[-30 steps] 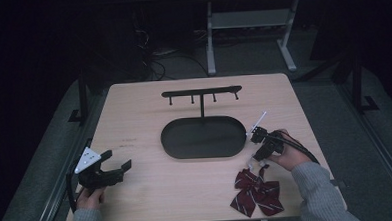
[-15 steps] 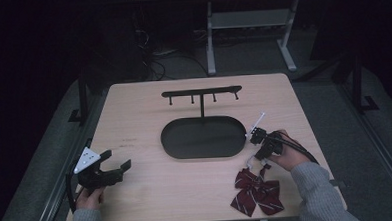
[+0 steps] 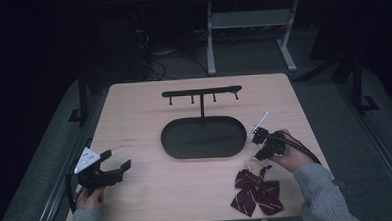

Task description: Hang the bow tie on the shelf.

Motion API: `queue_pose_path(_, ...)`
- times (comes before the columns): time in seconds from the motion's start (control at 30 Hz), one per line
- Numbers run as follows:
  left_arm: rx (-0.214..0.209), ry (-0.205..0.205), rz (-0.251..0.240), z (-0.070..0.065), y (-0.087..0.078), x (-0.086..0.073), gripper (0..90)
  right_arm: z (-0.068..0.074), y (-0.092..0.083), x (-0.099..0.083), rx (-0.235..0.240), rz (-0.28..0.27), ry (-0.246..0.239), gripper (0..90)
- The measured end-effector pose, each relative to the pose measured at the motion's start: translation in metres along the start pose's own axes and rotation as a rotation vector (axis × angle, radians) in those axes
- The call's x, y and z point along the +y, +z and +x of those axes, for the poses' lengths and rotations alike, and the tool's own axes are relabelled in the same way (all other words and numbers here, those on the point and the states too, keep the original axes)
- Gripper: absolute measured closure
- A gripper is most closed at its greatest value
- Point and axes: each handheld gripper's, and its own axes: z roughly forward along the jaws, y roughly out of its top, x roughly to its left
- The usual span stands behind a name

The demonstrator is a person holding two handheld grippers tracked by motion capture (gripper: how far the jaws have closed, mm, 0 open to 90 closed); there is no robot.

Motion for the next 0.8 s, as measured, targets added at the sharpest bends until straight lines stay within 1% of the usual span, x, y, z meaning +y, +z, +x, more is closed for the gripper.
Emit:
queue_pose_path(0.13,0.001,0.001,0.000,0.000,0.000,0.000,12.8,0.004,-0.003,0.000,0.010,-0.016,-0.021,87.6)
queue_pose_path(0.23,0.001,0.003,0.002,-0.001,0.000,0.000,12.8,0.007,-0.007,0.001,0.013,-0.015,-0.030,87.5)
queue_pose_path(0.37,0.000,0.002,0.006,-0.001,0.002,0.000,12.8,0.011,-0.020,0.003,0.026,-0.043,-0.048,87.5)
queue_pose_path(0.4,0.000,0.002,0.006,-0.001,0.002,0.000,12.8,0.011,-0.020,0.003,0.026,-0.043,-0.048,87.5)
queue_pose_path(0.43,0.000,0.004,0.007,-0.001,0.002,0.000,12.8,0.012,-0.024,0.004,0.034,-0.056,-0.053,87.4)
queue_pose_path(0.63,0.001,0.002,0.006,-0.001,0.002,0.000,12.8,0.014,-0.031,0.005,0.034,-0.063,-0.062,87.4)
queue_pose_path(0.8,0.002,0.004,0.005,-0.001,0.001,0.000,12.9,0.018,-0.036,0.006,0.034,-0.069,-0.081,87.4)
